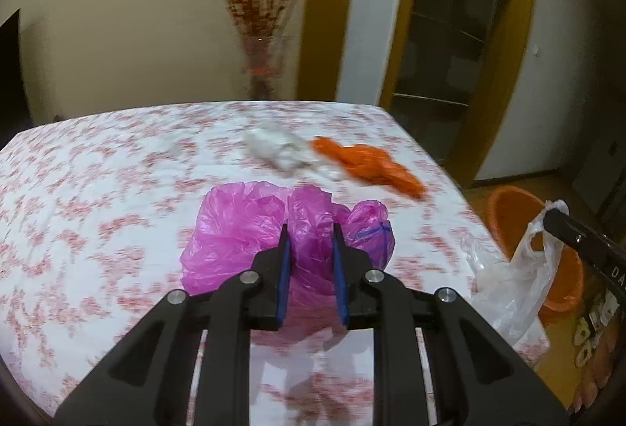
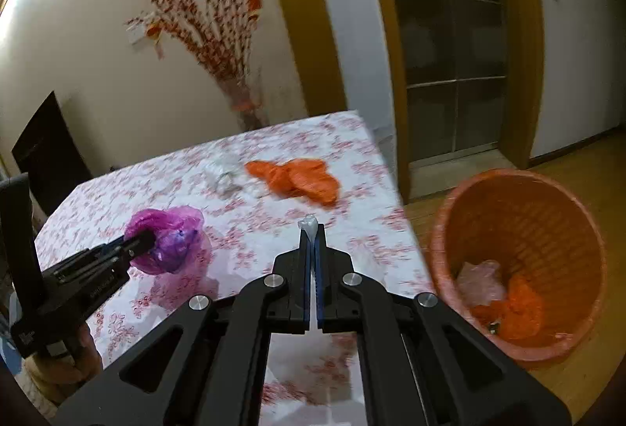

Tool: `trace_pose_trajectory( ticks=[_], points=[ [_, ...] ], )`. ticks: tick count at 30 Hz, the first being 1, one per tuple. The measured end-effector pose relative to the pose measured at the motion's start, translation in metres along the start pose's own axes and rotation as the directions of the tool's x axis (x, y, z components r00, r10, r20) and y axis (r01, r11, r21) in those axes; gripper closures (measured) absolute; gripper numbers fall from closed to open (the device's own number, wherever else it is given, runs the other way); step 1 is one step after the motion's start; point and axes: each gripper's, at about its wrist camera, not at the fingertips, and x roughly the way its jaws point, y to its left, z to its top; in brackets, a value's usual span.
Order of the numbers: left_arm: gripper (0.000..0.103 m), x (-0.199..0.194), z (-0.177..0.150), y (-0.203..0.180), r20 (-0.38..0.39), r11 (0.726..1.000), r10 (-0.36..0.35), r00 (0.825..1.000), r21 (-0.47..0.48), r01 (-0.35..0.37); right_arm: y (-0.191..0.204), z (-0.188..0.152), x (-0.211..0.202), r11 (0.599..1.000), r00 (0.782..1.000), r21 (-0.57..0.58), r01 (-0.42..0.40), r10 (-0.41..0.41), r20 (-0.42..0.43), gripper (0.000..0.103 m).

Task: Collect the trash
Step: 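Carry the pink bag with the left gripper while the right gripper carries the clear bag to the wastebasket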

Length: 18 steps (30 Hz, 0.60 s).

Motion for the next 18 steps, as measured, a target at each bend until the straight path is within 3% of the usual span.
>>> trace_pose_trajectory(
  ticks=[10, 18],
  points=[
    [0.083, -0.005, 0.005, -0.069, 0.004, 0.990, -0.124, 0.992, 0.071, 0.123, -0.040, 0.010, -0.038, 0.991, 0.986, 0.046, 0.125, -0.129, 0.105, 0.101],
    [0.083, 0.001, 0.006, -0.117, -0.018, 0.970, -0.210, 0.978, 0.121, 0.210, -0.082, 0.015, -0.052, 0.971, 0.966, 0.125, 0.205, -0.222, 0.136, 0.101]
  ],
)
